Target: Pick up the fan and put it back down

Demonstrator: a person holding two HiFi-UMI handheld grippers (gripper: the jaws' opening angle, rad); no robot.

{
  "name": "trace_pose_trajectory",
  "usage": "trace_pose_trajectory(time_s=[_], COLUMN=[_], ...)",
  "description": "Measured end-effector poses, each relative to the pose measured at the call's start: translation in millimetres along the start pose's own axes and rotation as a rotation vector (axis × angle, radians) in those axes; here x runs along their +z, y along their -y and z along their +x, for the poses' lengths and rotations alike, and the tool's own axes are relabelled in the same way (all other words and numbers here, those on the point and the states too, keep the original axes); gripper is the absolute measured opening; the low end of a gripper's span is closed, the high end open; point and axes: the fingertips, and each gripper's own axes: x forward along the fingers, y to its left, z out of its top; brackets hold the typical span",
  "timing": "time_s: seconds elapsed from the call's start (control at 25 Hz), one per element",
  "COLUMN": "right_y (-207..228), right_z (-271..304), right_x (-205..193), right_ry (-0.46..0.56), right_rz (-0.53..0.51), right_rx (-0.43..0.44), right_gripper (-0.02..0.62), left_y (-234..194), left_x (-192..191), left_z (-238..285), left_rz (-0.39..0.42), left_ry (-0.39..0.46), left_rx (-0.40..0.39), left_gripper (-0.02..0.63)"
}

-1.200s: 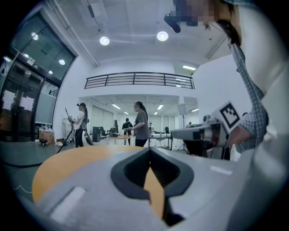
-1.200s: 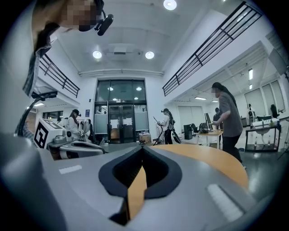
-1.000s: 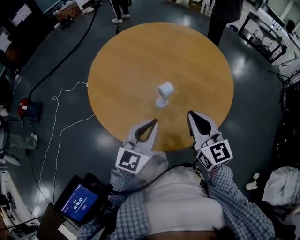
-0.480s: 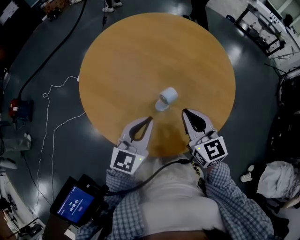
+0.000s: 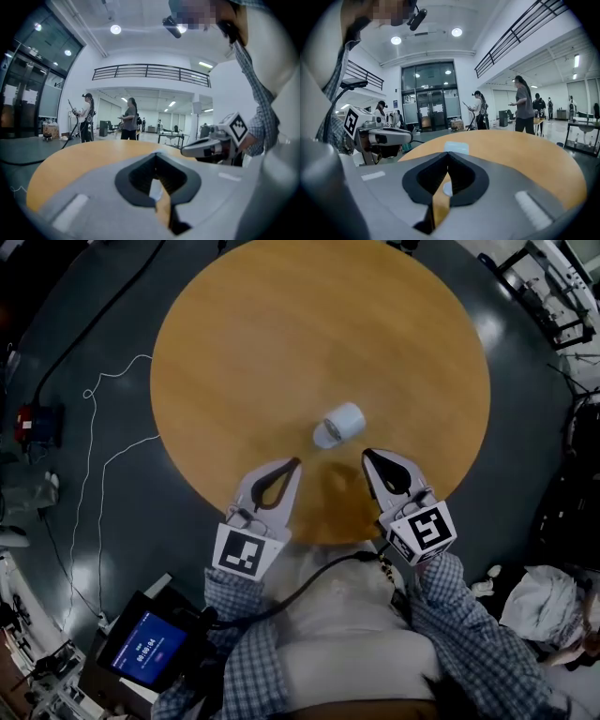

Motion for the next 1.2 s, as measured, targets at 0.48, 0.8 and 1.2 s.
trace_pose_trajectory(time_s=[0.48,0.8,1.2], right_y=[-2,6,-10], right_z=[23,56,95], right_x=[-46,-68,-59], right_ry=[-0.121,-0.121,-0.098], right_rz=[-0.009,0.006,-0.027], right_rx=[0.026,0.075,0.121], right_gripper=[0.084,0.141,0.173], left_y=[6,-3,-26], left_x=[-11,-42,-53], left_z=[7,27,32], left_rz=[-0.055,-0.074,-0.092], left_ry=[-0.048,-0.082,-0.101], left_rx=[-0.001,0.018,0.014], left_gripper=[0.0,0.0,0.0])
